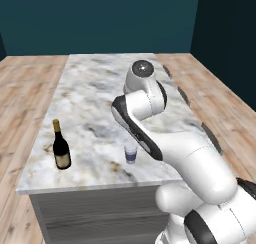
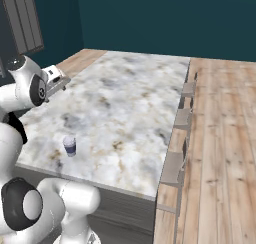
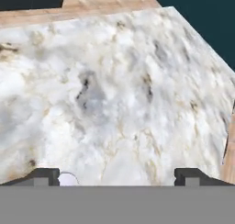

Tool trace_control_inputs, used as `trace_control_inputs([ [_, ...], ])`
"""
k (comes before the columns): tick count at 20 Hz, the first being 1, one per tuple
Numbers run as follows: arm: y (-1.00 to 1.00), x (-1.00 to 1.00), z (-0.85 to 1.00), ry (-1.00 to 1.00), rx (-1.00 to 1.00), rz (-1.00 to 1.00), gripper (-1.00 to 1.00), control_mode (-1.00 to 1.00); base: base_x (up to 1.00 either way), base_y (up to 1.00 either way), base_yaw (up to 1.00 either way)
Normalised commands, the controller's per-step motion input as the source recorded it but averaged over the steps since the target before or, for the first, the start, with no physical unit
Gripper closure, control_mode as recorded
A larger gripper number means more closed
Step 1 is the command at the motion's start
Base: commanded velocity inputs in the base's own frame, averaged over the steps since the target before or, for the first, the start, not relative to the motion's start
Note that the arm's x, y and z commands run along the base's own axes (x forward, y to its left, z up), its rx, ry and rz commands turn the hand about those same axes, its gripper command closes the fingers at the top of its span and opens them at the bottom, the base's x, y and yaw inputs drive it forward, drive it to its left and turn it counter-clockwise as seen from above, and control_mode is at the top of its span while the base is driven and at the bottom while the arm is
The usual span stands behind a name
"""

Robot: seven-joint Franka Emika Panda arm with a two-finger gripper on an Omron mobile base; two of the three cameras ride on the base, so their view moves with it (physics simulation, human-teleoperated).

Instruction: Move the drinks to the dining counter.

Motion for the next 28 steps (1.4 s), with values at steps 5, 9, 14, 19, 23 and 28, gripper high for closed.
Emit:
trace_control_inputs([
  [5,-0.45,-0.59,0.0,0.17,0.02,-0.44,-1.0,-1.0,0.0,0.0,0.0],
  [9,-0.34,-0.83,0.0,0.0,0.15,-0.21,-1.0,-1.0,0.0,0.0,0.0],
  [14,-0.03,-0.71,0.0,-0.12,0.17,-0.02,-1.0,-1.0,0.0,0.0,0.0],
  [19,-0.03,-0.38,0.0,-0.1,0.12,0.0,-1.0,-1.0,0.0,0.0,0.0],
  [23,-0.11,-0.38,0.0,-0.07,0.09,0.0,-1.0,-1.0,0.0,0.0,0.0],
  [28,-0.06,-0.31,0.0,0.0,0.03,0.0,-1.0,-1.0,0.0,0.0,0.0],
])
